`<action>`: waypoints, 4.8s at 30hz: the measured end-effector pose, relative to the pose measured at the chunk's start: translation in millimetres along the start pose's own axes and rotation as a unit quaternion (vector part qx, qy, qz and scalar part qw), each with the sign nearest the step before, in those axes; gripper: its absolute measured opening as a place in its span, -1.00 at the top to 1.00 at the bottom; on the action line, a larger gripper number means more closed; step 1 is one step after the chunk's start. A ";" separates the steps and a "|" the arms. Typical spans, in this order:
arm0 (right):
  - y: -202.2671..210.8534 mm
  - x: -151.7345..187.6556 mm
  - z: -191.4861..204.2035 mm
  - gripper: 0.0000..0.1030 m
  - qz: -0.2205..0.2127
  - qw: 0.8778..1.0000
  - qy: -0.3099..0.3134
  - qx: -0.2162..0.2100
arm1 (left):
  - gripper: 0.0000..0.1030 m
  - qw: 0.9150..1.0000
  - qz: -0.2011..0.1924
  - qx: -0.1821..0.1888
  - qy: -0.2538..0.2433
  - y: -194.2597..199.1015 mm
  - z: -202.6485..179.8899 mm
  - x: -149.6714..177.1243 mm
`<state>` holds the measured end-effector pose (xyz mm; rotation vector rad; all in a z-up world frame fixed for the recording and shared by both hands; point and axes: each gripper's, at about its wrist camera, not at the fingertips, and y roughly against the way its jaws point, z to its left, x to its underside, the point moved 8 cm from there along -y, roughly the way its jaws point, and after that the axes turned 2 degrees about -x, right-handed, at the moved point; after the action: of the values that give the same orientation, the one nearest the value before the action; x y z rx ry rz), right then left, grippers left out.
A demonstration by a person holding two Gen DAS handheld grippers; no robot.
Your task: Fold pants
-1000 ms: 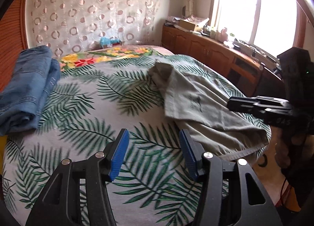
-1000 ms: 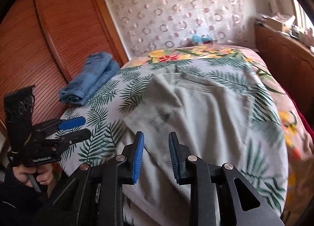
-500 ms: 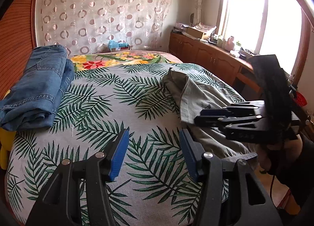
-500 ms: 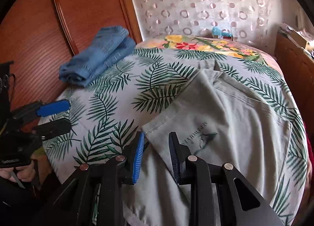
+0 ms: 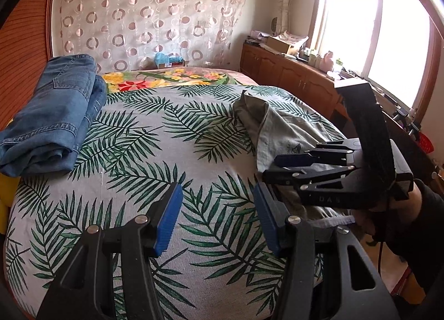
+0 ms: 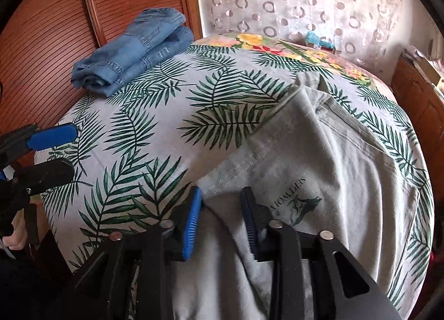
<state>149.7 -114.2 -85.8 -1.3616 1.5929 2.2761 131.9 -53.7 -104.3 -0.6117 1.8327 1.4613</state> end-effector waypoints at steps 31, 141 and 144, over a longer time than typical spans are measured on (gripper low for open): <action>16.6 -12.8 -2.0 0.96 -0.055 0.997 0.026 0.038 | -0.06 0.999 0.022 0.018 -0.016 -12.0 -21.1 15.6; 85.3 118.9 -70.5 0.10 -0.055 0.985 -0.137 0.088 | -0.02 0.987 0.074 0.086 -0.112 -31.6 -85.8 53.3; 86.6 118.5 -70.5 0.10 -0.061 0.985 -0.139 0.087 | 0.07 0.985 0.074 0.093 -0.126 -32.3 -93.5 55.3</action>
<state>78.8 -259.2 -107.5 -1.0182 1.5291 2.0918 98.4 -148.6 -156.4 -0.1925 1.8158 1.3709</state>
